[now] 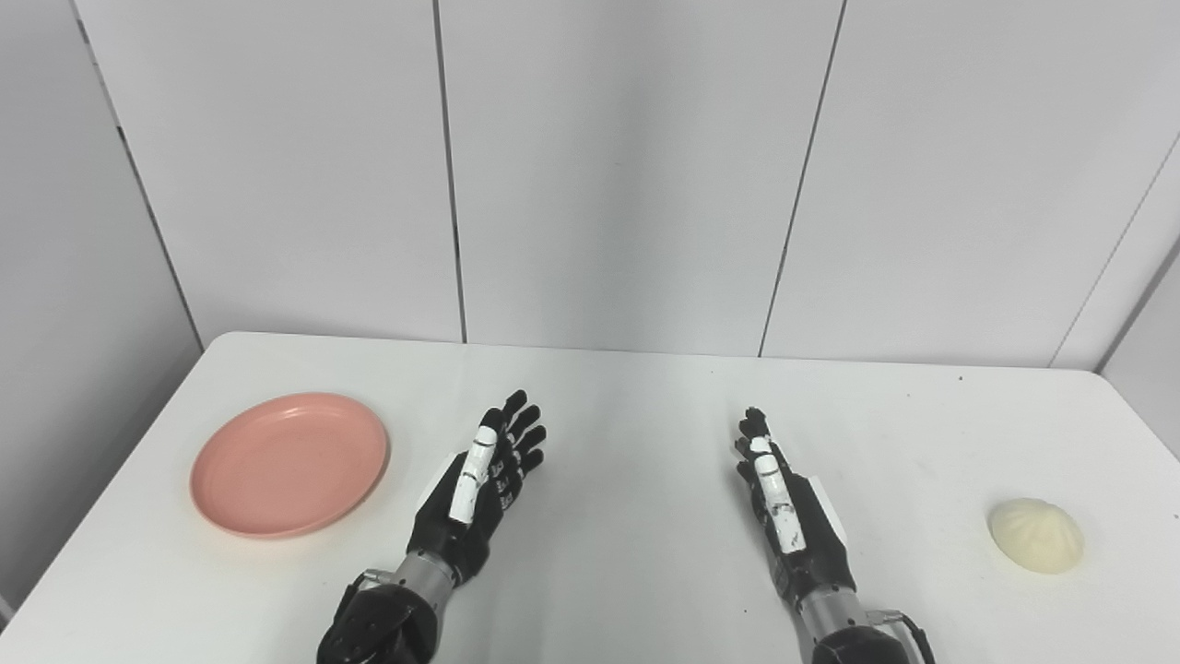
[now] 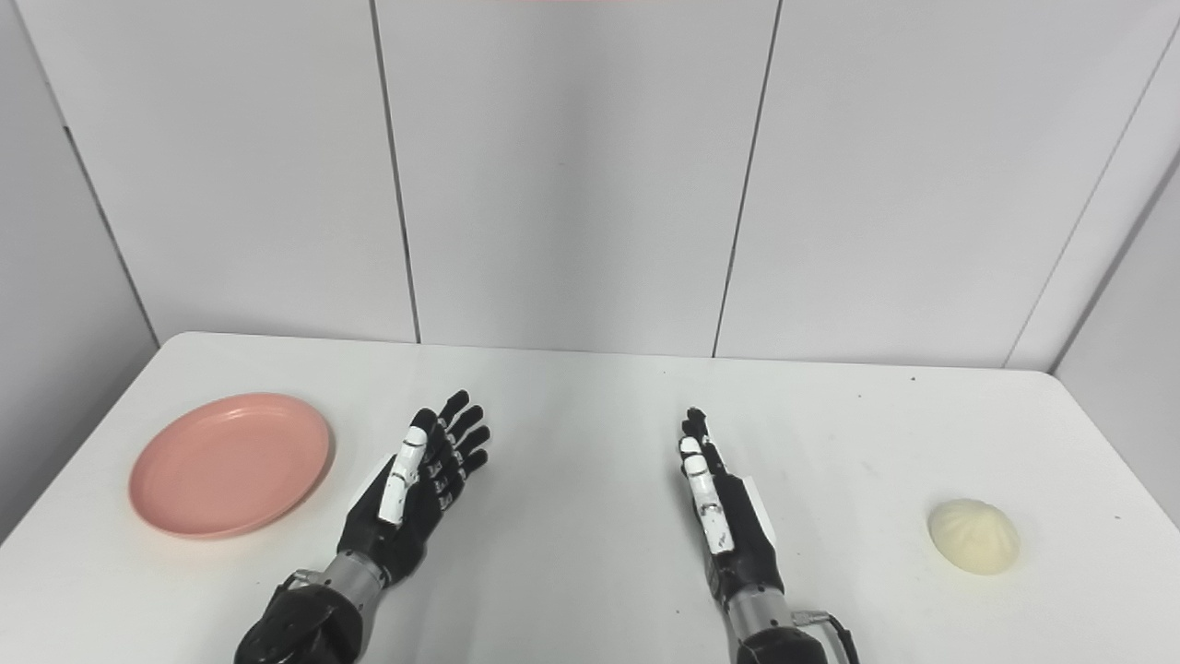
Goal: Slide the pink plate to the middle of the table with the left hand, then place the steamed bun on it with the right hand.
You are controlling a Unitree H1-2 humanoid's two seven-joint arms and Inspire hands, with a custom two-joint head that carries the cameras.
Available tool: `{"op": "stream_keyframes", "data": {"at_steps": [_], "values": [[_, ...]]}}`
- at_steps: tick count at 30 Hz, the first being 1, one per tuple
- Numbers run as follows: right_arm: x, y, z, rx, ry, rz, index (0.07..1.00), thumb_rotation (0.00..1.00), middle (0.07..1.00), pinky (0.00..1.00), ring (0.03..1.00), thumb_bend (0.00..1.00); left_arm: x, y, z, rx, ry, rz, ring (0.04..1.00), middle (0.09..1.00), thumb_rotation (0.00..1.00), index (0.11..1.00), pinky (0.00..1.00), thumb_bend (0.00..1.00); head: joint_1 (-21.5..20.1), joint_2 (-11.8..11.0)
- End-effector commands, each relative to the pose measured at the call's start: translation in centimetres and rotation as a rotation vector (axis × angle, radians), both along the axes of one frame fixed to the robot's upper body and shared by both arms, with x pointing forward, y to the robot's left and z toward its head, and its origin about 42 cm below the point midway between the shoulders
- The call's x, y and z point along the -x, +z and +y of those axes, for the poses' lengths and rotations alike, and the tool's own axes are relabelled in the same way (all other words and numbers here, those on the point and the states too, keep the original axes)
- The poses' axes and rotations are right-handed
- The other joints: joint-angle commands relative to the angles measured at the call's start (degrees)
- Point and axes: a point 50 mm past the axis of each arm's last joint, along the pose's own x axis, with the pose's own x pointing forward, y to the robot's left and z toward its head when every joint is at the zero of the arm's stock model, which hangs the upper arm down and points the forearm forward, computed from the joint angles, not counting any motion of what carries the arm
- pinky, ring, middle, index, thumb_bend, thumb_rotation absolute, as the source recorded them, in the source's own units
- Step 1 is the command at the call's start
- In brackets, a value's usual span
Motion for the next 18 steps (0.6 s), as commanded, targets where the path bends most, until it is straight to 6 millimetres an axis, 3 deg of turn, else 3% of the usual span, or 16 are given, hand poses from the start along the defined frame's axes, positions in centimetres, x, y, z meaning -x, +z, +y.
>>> {"op": "stream_keyframes", "data": {"at_steps": [1,18], "values": [[1.01,-1.82,-0.74,0.003,-0.008,0.043,1.000,1.00,1.000,1.00,0.992,0.19,2.55,-5.18,0.24,-0.048,0.001,0.225,0.985,1.000,1.00,1.000,0.98,0.64,0.1,0.0],[0.99,-1.75,-0.70,0.011,-0.008,0.054,1.000,1.00,1.000,1.00,0.988,0.20,2.59,-5.12,0.23,-0.042,-0.006,0.227,0.988,1.000,1.00,1.000,0.99,0.64,0.3,0.0]]}}
